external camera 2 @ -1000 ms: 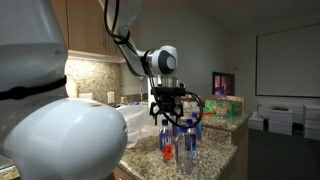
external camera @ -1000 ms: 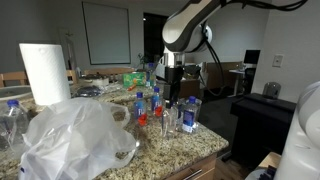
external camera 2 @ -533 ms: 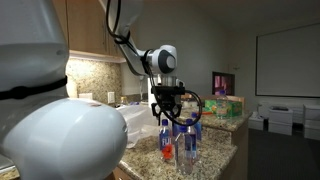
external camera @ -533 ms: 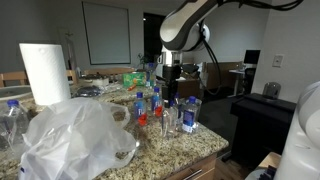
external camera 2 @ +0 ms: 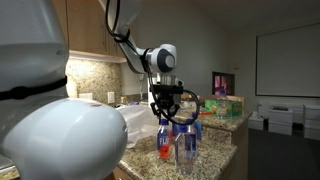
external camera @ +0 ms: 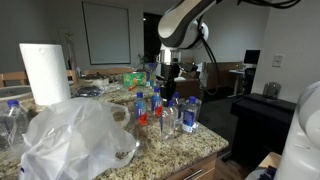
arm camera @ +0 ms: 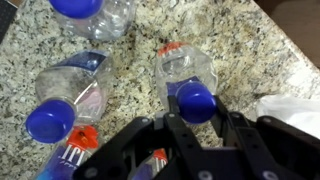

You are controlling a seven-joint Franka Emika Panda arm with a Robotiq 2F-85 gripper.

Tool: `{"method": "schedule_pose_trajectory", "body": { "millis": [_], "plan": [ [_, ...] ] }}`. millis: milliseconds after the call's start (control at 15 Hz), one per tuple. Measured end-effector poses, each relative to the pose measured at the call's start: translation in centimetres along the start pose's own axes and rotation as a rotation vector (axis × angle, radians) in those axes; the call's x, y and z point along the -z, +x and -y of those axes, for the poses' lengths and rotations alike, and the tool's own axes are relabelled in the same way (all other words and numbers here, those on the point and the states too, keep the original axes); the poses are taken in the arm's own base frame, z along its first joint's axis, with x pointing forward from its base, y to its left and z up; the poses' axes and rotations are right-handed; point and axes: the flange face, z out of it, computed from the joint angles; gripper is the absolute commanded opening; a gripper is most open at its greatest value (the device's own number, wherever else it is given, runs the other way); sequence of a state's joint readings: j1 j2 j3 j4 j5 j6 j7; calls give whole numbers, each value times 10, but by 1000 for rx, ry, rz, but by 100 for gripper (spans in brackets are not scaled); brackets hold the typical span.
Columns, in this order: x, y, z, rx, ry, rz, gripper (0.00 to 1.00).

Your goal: Pick up the bottles on the counter and put them in the plastic bag

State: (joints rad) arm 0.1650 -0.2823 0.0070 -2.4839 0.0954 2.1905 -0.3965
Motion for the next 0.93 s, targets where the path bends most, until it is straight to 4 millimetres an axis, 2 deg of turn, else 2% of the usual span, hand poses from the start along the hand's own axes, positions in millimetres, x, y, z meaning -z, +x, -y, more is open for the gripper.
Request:
{"method": "schedule_pose_trajectory", "body": {
  "millis": [200,600,933],
  "plan": [
    [6,1,-3,-35,57,-14,9],
    [35,13,-17,-108,206,-107,9],
    [37,36,-9,-134,418,-132,9]
  ]
}}
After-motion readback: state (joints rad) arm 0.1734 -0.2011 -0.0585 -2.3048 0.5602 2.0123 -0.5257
